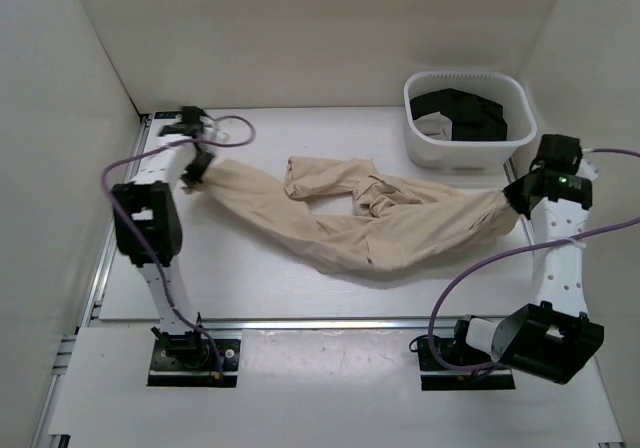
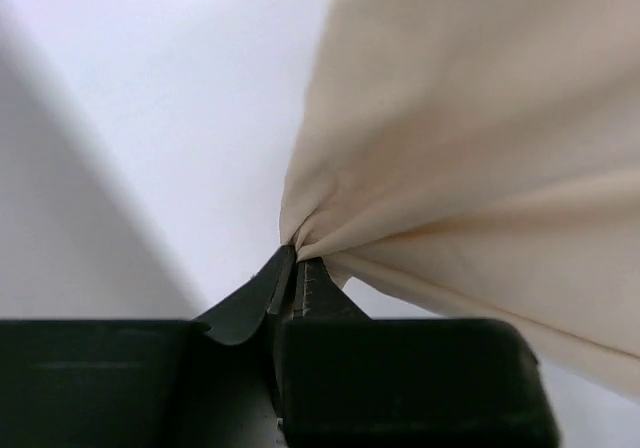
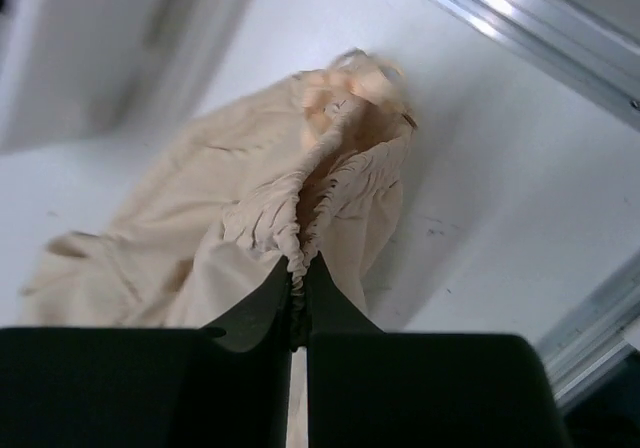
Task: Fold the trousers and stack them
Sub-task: Flatten the trousers out
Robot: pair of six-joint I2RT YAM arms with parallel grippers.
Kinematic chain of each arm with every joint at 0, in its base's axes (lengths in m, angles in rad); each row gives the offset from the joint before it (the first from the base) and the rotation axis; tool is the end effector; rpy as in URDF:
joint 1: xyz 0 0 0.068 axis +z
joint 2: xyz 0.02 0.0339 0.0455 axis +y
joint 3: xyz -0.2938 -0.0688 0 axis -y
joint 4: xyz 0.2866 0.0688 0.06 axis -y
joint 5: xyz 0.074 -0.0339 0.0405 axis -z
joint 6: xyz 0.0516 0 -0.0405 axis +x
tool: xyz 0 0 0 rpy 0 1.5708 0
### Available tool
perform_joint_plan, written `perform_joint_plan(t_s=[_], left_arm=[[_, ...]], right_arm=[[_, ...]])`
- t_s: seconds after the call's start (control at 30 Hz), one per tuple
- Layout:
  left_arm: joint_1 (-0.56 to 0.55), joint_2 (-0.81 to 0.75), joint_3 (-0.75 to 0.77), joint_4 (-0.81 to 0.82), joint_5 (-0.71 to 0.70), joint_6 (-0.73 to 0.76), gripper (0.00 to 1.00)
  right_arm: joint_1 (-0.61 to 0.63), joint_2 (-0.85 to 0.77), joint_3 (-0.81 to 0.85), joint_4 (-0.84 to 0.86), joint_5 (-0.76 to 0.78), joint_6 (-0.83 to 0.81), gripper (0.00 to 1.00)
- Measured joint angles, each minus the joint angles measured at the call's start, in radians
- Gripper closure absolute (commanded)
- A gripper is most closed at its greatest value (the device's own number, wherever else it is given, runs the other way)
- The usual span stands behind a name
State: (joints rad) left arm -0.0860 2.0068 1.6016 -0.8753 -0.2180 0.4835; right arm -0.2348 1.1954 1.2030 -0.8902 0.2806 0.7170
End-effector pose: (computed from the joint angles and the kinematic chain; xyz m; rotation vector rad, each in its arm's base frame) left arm 0.4660 -0.0290 0.2028 0.7634 2.7719 0.3914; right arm 0.2660 -0.0783 0.3536 1.2114 2.0844 -0.1242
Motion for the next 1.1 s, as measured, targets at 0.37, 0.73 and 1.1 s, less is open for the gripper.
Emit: perform_joint_plan(t_s=[0.37, 0.73, 1.1], left_arm=[[0.294, -0.462, -0.216, 0.019, -0.155, 0.197, 0.86], [0.476, -0.628, -0.758, 0.038, -0.212, 0.313, 0.86], [0.535, -0.477, -0.508, 0.005, -0.175, 0.349, 0.86]], right_arm=[[-0.188, -0.051, 0.059, -0.046, -0.159, -0.082, 1.0], [-0.216, -0.244, -0.36, -0.189, -0.155, -0.074, 1.0], [-0.217, 0.012, -0.244, -0.143, -0.357, -0.041, 1.0]])
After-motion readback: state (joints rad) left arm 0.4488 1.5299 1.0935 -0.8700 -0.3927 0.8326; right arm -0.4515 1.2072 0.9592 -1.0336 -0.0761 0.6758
